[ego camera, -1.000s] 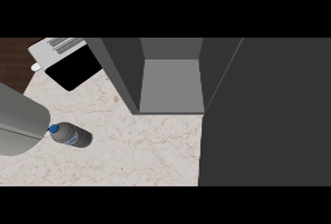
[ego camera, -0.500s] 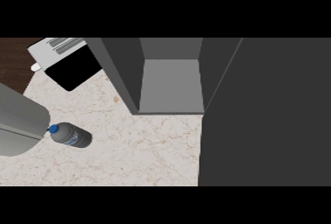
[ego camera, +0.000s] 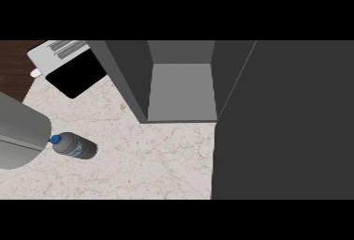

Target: Pick up the bottled water, place it into the cabinet and close the cabinet

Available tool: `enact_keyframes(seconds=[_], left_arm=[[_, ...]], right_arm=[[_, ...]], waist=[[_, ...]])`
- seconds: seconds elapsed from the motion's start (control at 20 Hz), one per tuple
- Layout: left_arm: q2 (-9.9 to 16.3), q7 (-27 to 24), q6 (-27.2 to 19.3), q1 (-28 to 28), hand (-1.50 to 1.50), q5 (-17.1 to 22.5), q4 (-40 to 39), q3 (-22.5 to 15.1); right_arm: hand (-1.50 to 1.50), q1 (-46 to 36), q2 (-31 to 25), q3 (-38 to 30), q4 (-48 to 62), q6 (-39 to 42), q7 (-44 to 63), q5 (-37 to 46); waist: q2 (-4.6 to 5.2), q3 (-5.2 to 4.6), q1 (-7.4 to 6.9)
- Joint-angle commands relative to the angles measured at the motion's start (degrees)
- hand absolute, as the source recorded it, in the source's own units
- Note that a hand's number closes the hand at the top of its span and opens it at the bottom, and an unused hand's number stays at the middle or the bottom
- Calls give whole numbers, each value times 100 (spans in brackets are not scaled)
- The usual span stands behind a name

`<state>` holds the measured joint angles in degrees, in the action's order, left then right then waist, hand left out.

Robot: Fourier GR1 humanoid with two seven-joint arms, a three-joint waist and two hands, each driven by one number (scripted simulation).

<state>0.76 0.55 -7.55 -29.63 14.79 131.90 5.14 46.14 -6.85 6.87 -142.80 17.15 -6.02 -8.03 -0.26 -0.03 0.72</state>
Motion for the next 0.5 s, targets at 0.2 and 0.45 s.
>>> enact_keyframes(seconds=[0.2,0.45], left_arm=[[-31,-590,269,524,-150,526,-1475,512],[-18,-1202,404,920,-150,135,-2685,533]], right_arm=[[-150,522,-107,-254,-761,262,-43,-526],[-150,913,-23,110,-1085,278,-84,-301]], waist=[[10,-2,3],[24,-8,32]])
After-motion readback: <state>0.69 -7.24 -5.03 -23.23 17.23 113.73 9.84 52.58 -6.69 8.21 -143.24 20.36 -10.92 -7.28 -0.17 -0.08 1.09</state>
